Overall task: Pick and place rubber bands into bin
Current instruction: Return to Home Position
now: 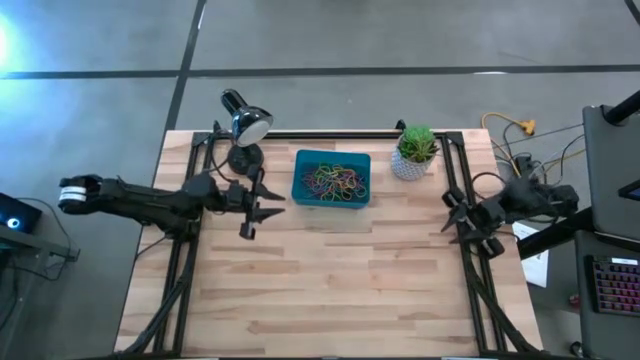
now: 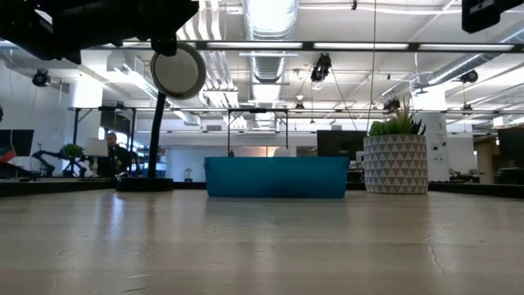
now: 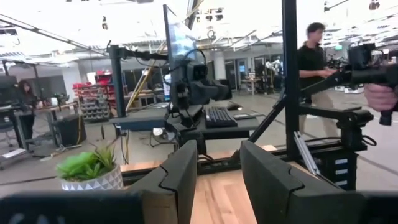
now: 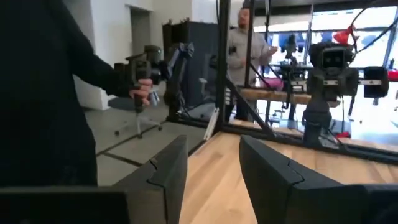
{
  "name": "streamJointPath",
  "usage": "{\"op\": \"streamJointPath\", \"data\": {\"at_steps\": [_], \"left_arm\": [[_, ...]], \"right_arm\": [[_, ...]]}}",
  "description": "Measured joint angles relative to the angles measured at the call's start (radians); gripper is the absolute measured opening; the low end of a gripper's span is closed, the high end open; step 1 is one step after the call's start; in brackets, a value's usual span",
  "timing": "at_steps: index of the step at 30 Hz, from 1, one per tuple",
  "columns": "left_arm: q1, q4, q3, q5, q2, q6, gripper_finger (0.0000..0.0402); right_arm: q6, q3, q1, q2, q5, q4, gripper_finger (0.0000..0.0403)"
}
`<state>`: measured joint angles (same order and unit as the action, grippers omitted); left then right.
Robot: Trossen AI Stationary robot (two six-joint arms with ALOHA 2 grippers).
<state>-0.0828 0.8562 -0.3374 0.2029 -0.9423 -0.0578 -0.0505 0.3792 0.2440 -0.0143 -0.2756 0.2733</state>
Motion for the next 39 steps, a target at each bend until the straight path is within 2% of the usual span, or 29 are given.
{"op": "streamJointPath", "data": {"at_steps": [6, 10, 18, 24, 29, 32, 35, 39], "left_arm": [[-0.003, -0.001, 0.0, 0.003, 0.014, 0.025, 0.0109], [-0.002, 0.001, 0.002, 0.045, 0.028, 0.028, 0.0109], [-0.002, 0.0, 0.002, 0.051, 0.034, 0.036, 0.0109], [-0.002, 0.001, 0.003, 0.062, 0.028, 0.052, 0.0109], [-0.002, 0.005, 0.003, 0.188, 0.025, 0.049, 0.0109], [-0.003, 0.011, 0.003, 0.222, 0.015, 0.051, 0.0109], [-0.008, 0.065, 0.004, 0.236, -0.029, 0.048, 0.0109], [-0.046, 0.201, 0.006, 0.237, -0.148, 0.048, 0.0109]], "right_arm": [[0.014, -0.117, 0.0, 0.014, -0.037, -0.129, 0.0129], [0.006, -0.206, 0.0, 0.014, -0.044, -0.24, 0.0125], [0.014, -0.367, 0.0, 0.015, -0.041, -0.533, 0.013], [0.001, -0.37, -0.003, 0.015, -0.052, -0.536, 0.0122], [-0.01, -0.37, -0.022, 0.015, -0.145, -0.538, 0.0122], [-0.037, -0.37, -0.058, 0.015, -0.153, -0.526, 0.0124], [-0.053, -0.37, -0.097, 0.015, -0.163, -0.517, 0.0127], [-0.058, -0.37, -0.146, 0.015, -0.214, -0.518, 0.0129]]}}
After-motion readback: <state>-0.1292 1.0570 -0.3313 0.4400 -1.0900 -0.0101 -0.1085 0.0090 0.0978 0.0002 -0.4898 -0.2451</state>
